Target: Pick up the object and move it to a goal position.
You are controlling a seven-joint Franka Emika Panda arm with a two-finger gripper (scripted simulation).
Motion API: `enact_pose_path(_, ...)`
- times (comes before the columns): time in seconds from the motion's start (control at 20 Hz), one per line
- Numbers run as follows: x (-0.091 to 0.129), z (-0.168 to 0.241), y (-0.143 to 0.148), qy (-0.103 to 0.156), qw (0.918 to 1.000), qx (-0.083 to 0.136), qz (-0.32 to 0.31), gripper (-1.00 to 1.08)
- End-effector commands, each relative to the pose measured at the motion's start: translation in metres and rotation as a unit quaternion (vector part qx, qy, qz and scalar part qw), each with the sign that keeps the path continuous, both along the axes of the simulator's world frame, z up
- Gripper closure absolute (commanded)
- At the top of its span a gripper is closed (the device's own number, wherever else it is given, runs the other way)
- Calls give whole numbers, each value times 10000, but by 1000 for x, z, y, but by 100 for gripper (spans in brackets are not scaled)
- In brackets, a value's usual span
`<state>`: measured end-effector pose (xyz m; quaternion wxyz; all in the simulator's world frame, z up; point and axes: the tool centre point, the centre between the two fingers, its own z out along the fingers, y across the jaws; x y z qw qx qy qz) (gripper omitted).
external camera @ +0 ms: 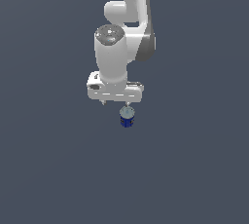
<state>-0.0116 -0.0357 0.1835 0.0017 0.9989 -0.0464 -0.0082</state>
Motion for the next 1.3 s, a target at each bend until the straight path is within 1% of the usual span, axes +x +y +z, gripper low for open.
enact_pose_path(0.0, 0, 0, 0, 0, 10000, 0, 0, -92)
enact_pose_path(0.5, -3, 2, -1, 79, 9998, 11, 199, -92)
enact_pose_path(0.85, -3, 1, -1, 78, 9997, 11, 249, -92)
enact_pose_path(1.05, -3, -3, 2, 72, 9990, 11, 435, -92)
enact_pose_path(1.25, -3, -9, 7, 58, 9971, 10, 753, -92)
